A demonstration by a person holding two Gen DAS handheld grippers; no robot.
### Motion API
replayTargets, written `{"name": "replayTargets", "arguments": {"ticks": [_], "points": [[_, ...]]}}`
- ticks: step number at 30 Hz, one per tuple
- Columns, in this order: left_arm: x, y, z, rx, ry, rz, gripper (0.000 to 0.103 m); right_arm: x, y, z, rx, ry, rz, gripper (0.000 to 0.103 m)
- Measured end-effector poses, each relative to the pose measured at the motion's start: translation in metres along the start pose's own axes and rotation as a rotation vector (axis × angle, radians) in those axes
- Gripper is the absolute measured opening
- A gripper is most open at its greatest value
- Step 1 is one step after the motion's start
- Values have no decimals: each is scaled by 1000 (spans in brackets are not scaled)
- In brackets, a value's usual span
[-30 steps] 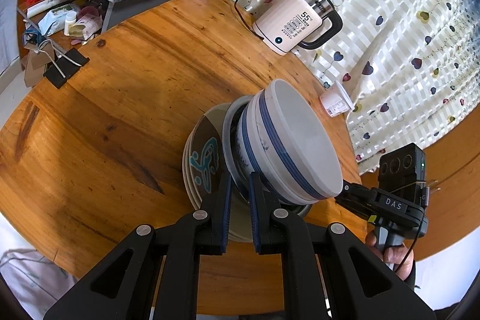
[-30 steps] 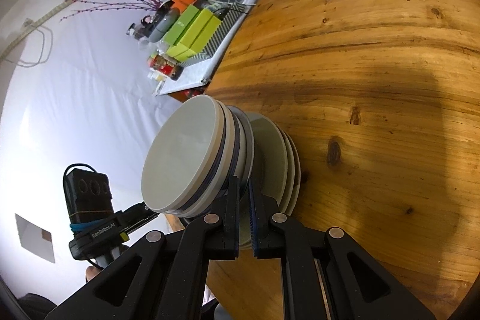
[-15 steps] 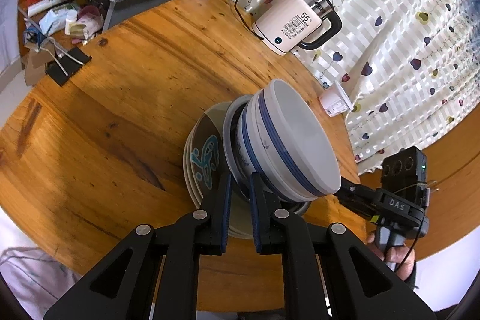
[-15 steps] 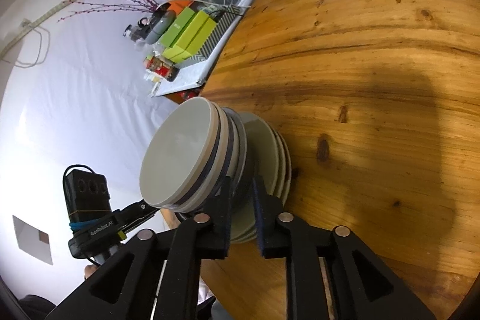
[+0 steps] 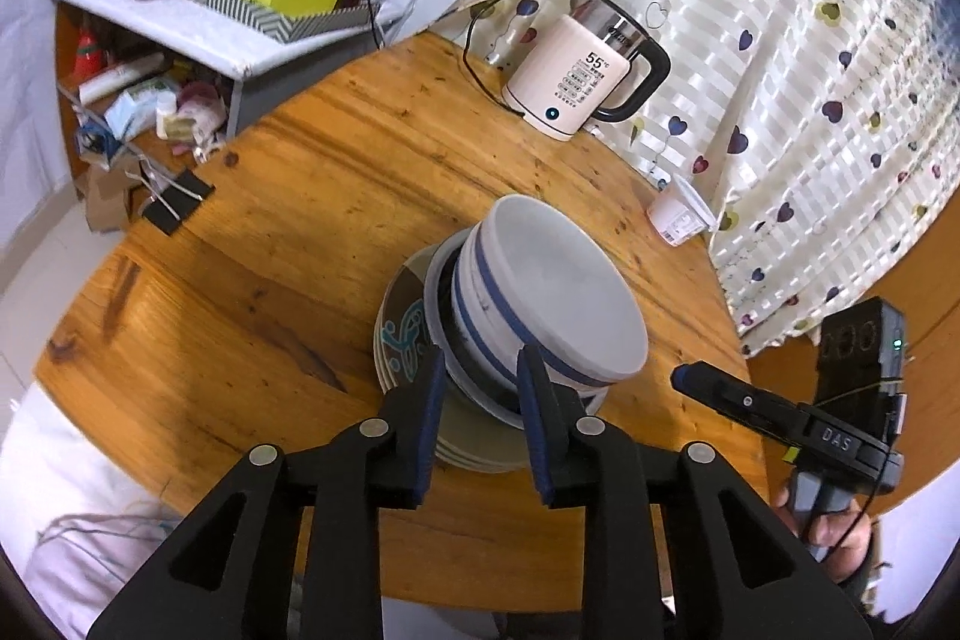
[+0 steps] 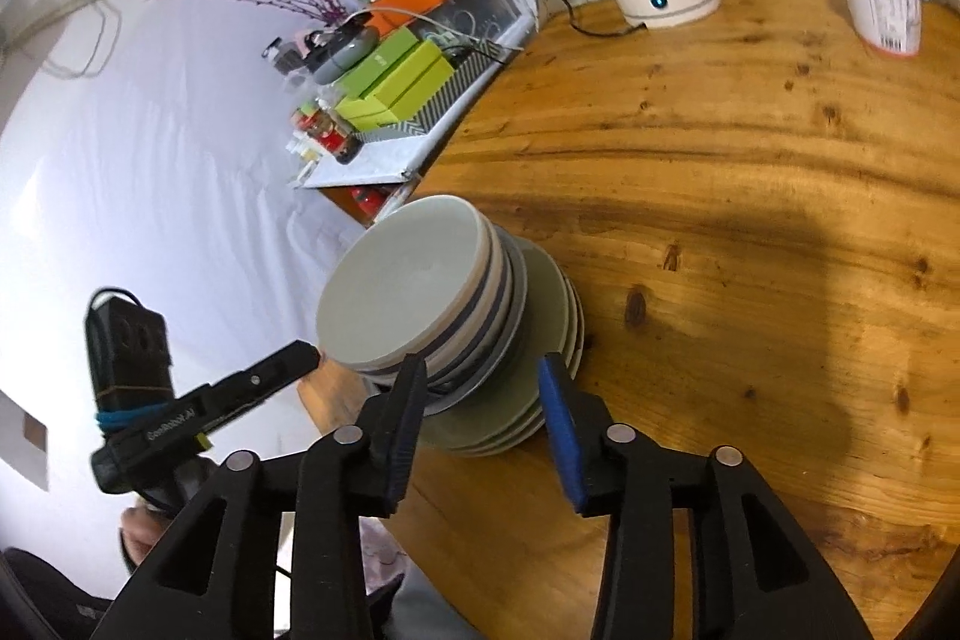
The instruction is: Organize plates and bowls
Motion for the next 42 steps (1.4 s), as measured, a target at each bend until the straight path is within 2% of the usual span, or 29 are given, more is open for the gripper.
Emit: {"name": "replayTargets", "arguments": {"ticks": [2, 4, 6, 10, 16, 26, 42], "points": [[1, -4, -3, -16, -9, 17, 36, 1, 6, -2, 25, -4, -32, 46], [3, -6, -4, -52, -19, 44, 39, 3, 11, -5, 52, -8, -65, 50], [6, -8, -2, -69, -17, 60, 41, 6, 17, -7, 71, -7, -102, 56], [14, -11, 0, -98, -8, 88, 42, 12, 23, -6, 96, -3, -143, 59], [19, -14, 2, -146, -17, 118, 54, 20, 28, -6, 124, 8, -175, 68], [26, -11, 10, -215, -4, 160, 54, 29, 30, 3, 170, 34, -222, 72], [33, -4, 15, -265, 7, 175, 54, 38, 38, 16, 186, 73, -274, 73]]}}
Point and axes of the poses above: each gripper's, at about its wrist camera, not at the fingertips, and z roughly the way its jaws point, y to its left, x to its underside, the point moved 10 cm from there along z, roughly the way its jaws point, and after that the axes turned 5 degrees about -z, right-handed, at the moved point
